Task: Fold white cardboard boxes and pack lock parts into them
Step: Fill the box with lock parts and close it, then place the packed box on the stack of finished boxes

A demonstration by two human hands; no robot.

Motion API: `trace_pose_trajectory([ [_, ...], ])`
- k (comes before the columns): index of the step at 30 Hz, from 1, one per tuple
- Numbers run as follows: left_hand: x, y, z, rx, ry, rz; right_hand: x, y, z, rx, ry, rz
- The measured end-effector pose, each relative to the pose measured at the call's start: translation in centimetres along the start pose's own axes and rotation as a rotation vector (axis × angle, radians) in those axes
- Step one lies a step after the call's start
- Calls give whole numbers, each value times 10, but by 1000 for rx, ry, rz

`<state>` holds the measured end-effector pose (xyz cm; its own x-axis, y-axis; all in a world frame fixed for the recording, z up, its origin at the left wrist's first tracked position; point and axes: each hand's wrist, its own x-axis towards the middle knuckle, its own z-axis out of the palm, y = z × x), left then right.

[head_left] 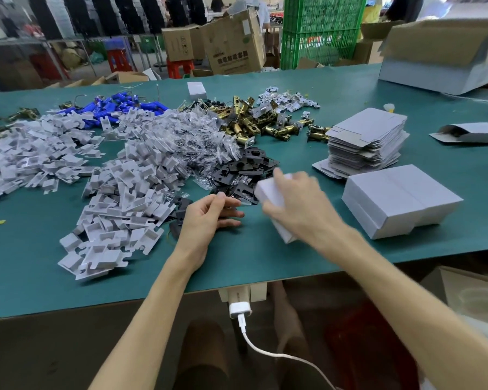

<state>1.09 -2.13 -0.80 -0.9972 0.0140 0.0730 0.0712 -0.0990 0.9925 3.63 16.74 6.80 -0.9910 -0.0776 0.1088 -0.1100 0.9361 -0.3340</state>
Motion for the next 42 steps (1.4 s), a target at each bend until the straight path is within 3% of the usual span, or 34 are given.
trace_pose_trajectory([
  [4,1,-2,-2,47,-18,18,16,37,-47,-91,84,52],
  [8,1,-4,-1,85,-35,24,22,75,-77,-172,53,178],
  [16,1,-5,-1,128,-49,40,17,118,-66,-185,11,381],
  [22,1,-5,-2,148,-56,33,51,109,-68,-247,157,239],
  [30,1,-3,-3,142,-34,20,105,114,-61,-224,3,360],
  [42,1,-3,-1,154,-43,13,89,90,-68,-348,274,150],
])
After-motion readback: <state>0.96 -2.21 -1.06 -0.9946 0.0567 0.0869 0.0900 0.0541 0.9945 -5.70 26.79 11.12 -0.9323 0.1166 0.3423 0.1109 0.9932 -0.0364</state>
